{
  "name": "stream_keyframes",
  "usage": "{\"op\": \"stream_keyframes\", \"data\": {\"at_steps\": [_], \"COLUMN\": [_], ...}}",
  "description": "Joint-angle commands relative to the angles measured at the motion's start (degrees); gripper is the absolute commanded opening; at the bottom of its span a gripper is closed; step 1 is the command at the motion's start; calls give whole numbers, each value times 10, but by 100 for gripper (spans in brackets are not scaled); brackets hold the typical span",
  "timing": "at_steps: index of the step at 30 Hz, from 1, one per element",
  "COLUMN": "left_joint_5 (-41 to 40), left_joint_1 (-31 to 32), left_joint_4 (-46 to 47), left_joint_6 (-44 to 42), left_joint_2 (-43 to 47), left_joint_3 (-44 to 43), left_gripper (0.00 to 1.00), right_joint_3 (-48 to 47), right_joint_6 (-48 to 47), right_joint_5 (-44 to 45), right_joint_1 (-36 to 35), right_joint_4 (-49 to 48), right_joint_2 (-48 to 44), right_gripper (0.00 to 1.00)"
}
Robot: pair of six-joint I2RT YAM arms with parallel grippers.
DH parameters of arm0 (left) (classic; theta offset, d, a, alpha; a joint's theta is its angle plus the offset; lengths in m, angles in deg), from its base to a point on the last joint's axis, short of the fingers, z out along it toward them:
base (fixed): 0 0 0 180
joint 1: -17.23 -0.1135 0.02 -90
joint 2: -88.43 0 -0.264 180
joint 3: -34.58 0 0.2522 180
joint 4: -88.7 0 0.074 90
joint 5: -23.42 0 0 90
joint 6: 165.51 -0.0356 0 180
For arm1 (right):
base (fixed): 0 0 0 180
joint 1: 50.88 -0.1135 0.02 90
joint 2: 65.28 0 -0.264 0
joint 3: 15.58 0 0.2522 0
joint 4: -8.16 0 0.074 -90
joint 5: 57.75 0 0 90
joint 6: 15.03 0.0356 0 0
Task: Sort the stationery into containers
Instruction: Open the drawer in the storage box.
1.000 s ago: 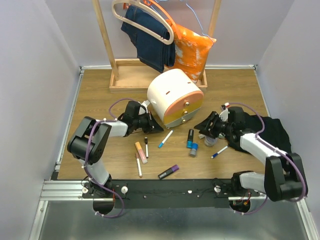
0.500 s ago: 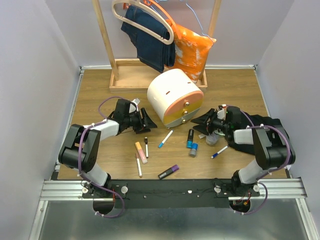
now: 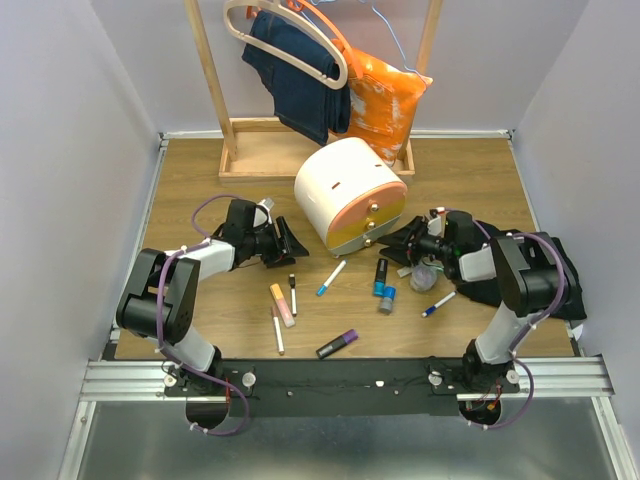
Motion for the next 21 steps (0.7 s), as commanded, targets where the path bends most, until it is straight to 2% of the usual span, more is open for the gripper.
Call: {"op": "stream_keyframes", "data": {"at_steps": [1,21], "left_joint_5": [-15,-22], "left_joint_1": [-4,-22], "left_joint_4": [-2,2], "left_joint_6": [-11,-9], "left_joint_2": [12,23], "left_joint_3": [11,28], "left_gripper": [65,66], "right_joint_3": [-23,-66], "right_joint_6": [-17,-31], "right_joint_5": [-4,23], "right_joint_1": [-16,-46], "right_joint_4": [-20,2], "right_joint_2": [25,69], "right_gripper": [52,47]}}
